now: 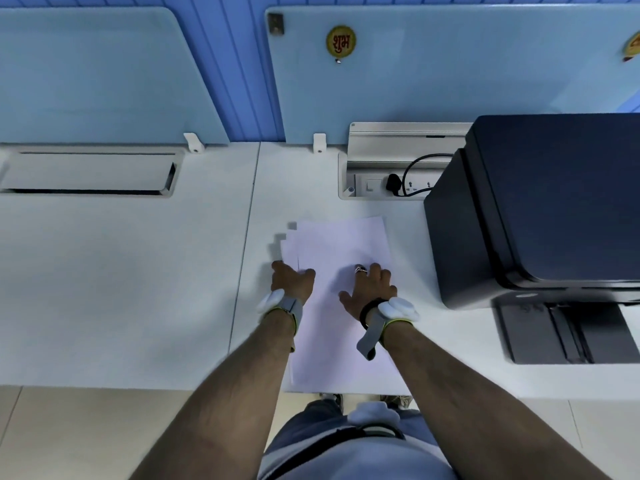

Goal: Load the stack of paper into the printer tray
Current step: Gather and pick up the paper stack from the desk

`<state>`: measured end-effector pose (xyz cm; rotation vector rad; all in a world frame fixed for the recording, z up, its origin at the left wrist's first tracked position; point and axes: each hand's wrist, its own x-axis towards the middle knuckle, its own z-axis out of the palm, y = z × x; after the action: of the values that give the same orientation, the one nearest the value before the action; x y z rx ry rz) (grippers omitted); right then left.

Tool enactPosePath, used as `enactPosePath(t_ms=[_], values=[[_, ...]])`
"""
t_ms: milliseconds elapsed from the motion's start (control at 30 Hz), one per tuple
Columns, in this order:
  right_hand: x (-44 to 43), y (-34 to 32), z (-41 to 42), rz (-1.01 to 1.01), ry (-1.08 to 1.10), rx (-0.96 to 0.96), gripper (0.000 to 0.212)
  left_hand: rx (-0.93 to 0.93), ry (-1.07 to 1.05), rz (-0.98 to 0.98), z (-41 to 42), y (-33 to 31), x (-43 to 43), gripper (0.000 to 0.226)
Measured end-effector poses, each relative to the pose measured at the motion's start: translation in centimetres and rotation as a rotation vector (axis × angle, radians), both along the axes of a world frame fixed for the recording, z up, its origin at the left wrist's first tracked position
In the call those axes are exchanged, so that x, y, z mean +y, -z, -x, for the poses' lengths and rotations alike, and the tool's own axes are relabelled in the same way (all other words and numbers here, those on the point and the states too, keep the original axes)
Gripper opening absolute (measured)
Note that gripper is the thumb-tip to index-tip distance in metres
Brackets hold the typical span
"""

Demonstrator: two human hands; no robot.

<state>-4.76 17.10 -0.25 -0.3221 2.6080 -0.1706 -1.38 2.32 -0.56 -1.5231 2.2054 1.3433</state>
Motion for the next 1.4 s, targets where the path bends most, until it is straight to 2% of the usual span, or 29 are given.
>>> enactPosePath(t_ms=[100,167,233,333,433,533,600,633,867,967,1167,1300,1400], values=[[0.0,-0.4,0.4,0.084,-0.039,0.004,0.067,0.051,0.005,-0.058,0.3,0.2,-0.5,0.044],[0.1,-0.9,1.4,0.185,-0.004,-0.055,0.073,0.190,-0.031,-0.106,0.6,-0.3,-1.1,0.049],[0.3,-1.9,3.0,0.355,0.123,-0.080,0.089,0.370,-0.056,-0.149,1.0,-1.8,-1.8,0.040],[-0.2,-4.4,5.8,0.759,0.366,-0.026,0.106,0.586,-0.087,-0.222,2.0,-4.6,-3.4,0.035],[-1.1,-7.4,7.8,1.148,0.505,-0.024,0.083,0.754,-0.094,-0.220,2.6,-7.2,-4.8,0.038],[-1.0,-9.7,8.8,1.329,0.565,0.035,0.040,0.874,-0.140,-0.187,2.7,-9.3,-6.1,0.041],[-0.9,-10.8,8.9,1.363,0.532,0.075,0.015,0.932,-0.156,-0.188,2.7,-10.5,-6.7,0.040],[-0.9,-11.3,8.8,1.372,0.507,0.087,0.010,0.956,-0.162,-0.191,2.7,-11.0,-6.9,0.038],[-0.9,-13.1,7.2,1.402,0.414,0.154,0.016,0.958,-0.094,-0.104,2.3,-12.5,-7.1,0.032],[-0.8,-12.8,6.8,1.404,0.396,0.124,0.019,0.938,-0.060,-0.073,1.9,-12.4,-7.1,0.036],[-0.9,-12.7,6.1,1.344,0.401,0.128,0.018,0.834,0.019,-0.054,1.5,-11.6,-6.4,0.031],[-0.5,-12.9,5.9,1.377,0.377,0.198,0.020,0.928,-0.032,-0.011,1.6,-11.8,-6.6,0.035],[-0.6,-12.0,5.6,1.294,0.367,0.160,0.020,0.829,0.046,-0.035,1.6,-11.0,-5.7,0.036]])
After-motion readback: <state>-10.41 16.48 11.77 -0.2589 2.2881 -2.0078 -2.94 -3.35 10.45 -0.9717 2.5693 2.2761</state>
